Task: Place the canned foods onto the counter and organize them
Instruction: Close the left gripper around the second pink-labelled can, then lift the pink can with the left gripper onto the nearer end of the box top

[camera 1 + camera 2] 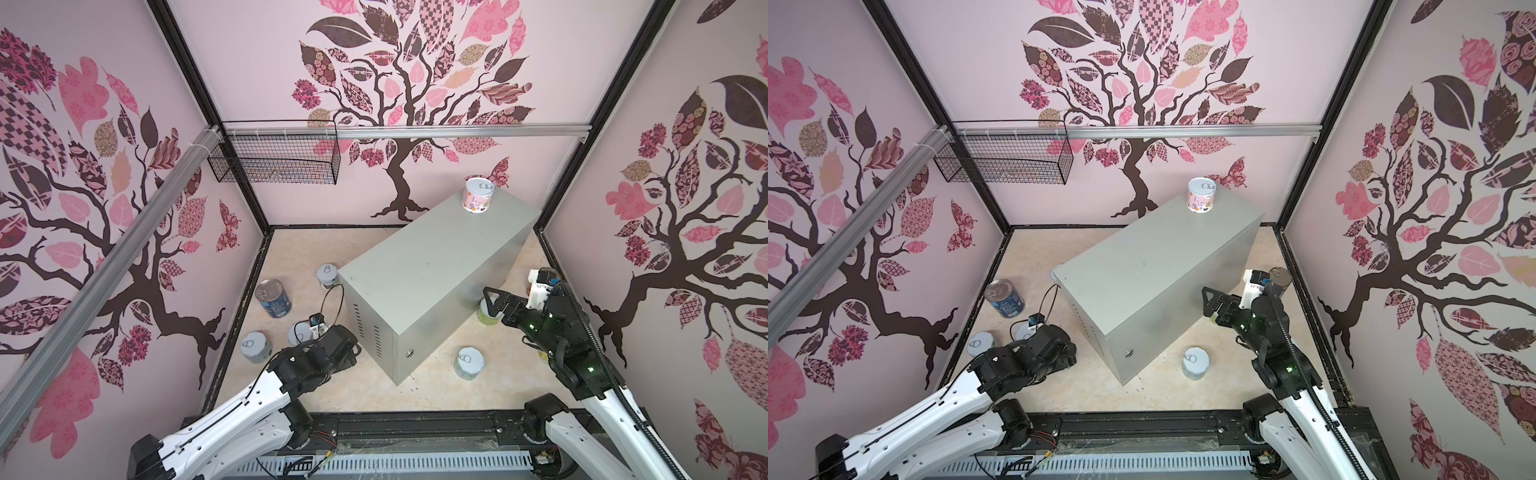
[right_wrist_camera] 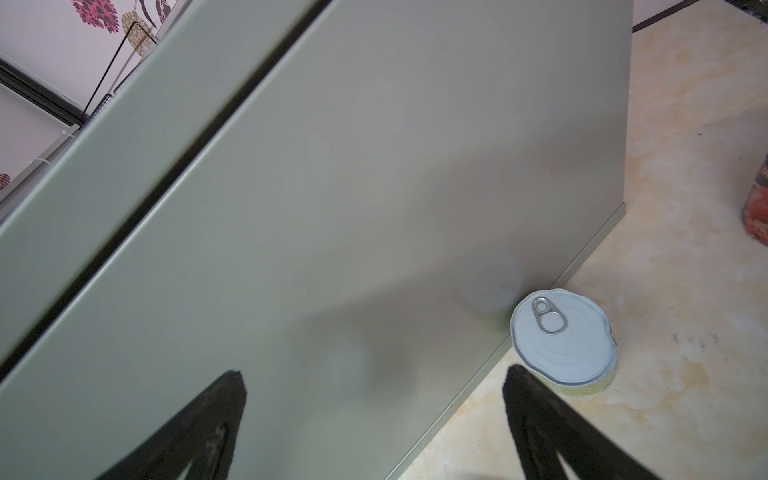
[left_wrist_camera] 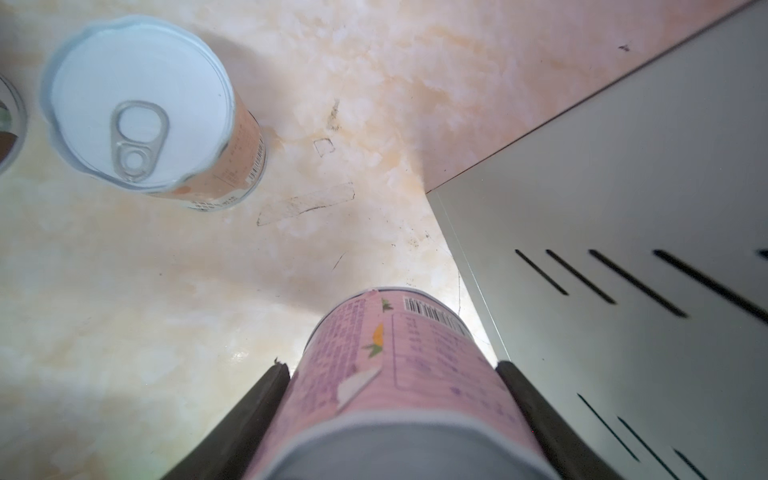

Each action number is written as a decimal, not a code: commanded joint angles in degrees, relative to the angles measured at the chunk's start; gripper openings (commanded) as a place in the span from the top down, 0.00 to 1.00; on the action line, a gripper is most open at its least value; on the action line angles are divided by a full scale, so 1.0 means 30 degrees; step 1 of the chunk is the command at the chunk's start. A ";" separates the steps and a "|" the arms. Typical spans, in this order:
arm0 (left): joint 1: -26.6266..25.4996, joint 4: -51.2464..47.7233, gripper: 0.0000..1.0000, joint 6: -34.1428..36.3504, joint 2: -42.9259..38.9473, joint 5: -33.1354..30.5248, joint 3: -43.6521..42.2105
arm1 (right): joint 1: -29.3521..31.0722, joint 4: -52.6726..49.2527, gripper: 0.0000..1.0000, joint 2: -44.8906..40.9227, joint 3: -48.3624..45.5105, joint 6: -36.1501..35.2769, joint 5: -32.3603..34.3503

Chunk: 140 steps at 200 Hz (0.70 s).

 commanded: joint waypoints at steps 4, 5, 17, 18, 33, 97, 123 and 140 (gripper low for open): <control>-0.0065 -0.1163 0.43 0.0929 -0.1143 -0.1178 0.2315 | 0.0087 0.0054 0.00 -0.0003 0.0127 0.0242 -0.0135; -0.0065 -0.1204 0.43 0.0949 -0.1178 -0.1182 0.2379 | 0.0087 0.0039 0.00 0.0030 0.0129 0.0244 -0.0119; -0.0065 -0.1870 0.43 0.1164 -0.1640 -0.1240 0.3209 | 0.0087 -0.0077 0.00 0.0156 0.0214 0.0244 -0.0107; -0.0065 -0.1923 0.43 0.1184 -0.1676 -0.1257 0.3281 | 0.0087 -0.0085 0.00 0.0157 0.0216 0.0230 -0.0105; -0.0068 -0.2954 0.44 0.1448 -0.2080 -0.1459 0.4363 | 0.0087 -0.0254 0.00 0.0159 0.0338 0.0244 0.0009; -0.0065 -0.6233 0.44 0.4274 -0.2195 -0.1382 0.9853 | 0.0087 -0.1465 0.00 -0.0771 0.1490 -0.0860 0.0964; -0.0069 -0.7187 0.44 0.5824 -0.1219 -0.0846 1.2250 | 0.0088 -0.2007 0.00 -0.0837 0.2000 -0.1015 0.1254; -0.0065 -0.7646 0.44 0.6815 -0.0586 -0.0680 1.3769 | 0.0087 -0.2310 0.00 -0.0880 0.2252 -0.1104 0.1361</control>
